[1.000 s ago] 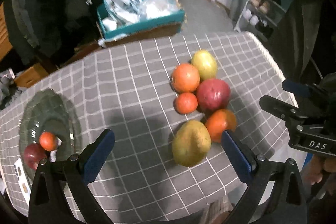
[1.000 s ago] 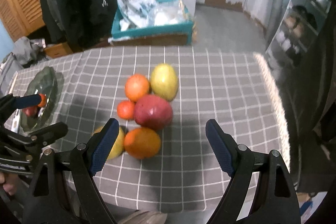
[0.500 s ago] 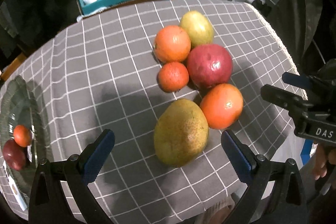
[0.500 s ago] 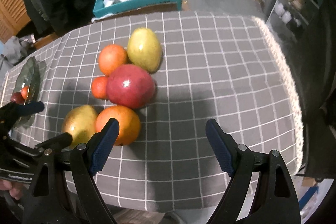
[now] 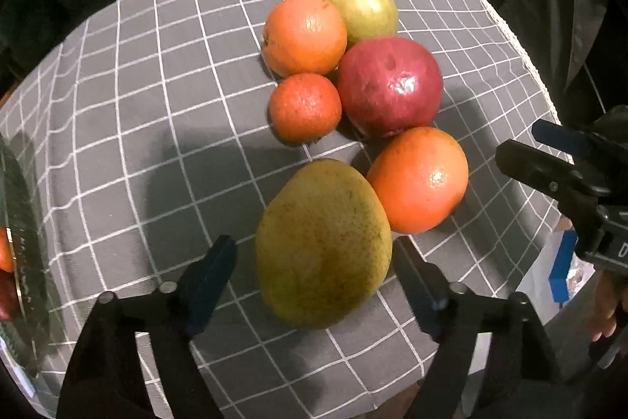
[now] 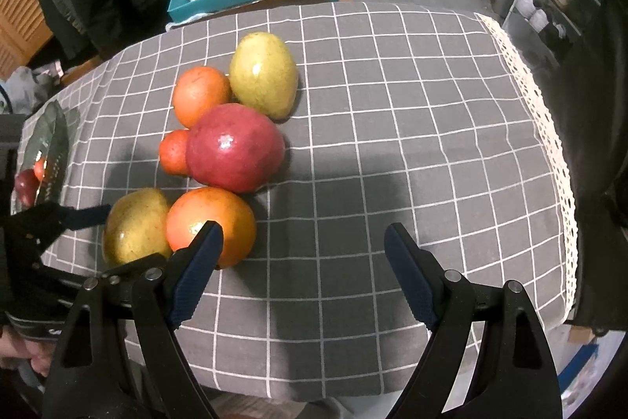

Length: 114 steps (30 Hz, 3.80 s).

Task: Organize fruits
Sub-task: 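Move both open tools back toward the remaining fruit cluster, then close the left tool on the large green pear while the right tool grasps the large orange, then lift the pear and orange and carry both toward the green bowl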

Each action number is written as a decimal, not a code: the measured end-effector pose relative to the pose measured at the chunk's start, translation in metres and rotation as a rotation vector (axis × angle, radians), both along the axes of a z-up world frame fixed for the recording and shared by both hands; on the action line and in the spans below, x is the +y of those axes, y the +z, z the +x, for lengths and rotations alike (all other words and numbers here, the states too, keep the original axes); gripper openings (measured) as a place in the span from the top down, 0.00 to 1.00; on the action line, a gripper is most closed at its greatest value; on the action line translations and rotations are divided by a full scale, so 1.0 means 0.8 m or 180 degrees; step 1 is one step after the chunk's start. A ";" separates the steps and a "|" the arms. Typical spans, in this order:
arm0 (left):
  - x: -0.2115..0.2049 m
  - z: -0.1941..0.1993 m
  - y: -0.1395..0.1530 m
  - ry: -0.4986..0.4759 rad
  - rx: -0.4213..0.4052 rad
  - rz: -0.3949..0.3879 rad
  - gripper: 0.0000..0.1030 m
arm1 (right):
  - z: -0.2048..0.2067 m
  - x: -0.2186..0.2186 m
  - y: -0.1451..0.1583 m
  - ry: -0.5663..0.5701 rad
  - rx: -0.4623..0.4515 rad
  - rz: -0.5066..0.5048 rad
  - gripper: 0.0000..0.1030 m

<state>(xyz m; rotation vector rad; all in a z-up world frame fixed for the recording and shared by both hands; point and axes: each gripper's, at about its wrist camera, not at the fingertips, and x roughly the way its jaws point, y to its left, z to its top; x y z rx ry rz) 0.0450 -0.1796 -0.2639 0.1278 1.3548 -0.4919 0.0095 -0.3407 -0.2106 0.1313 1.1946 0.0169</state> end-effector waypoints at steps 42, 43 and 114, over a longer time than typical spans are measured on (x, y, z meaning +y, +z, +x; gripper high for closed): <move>0.084 0.003 0.015 0.0371 -0.0209 0.0148 0.32 | 0.039 0.082 -0.063 0.0354 0.0482 0.0161 0.32; 0.084 0.002 0.016 0.0364 -0.0210 0.0147 0.32 | 0.039 0.082 -0.062 0.0353 0.0477 0.0150 0.33; 0.222 -0.031 0.222 0.1076 -0.1598 -0.0101 0.32 | 0.028 0.224 0.187 0.1007 -0.1369 -0.0201 0.36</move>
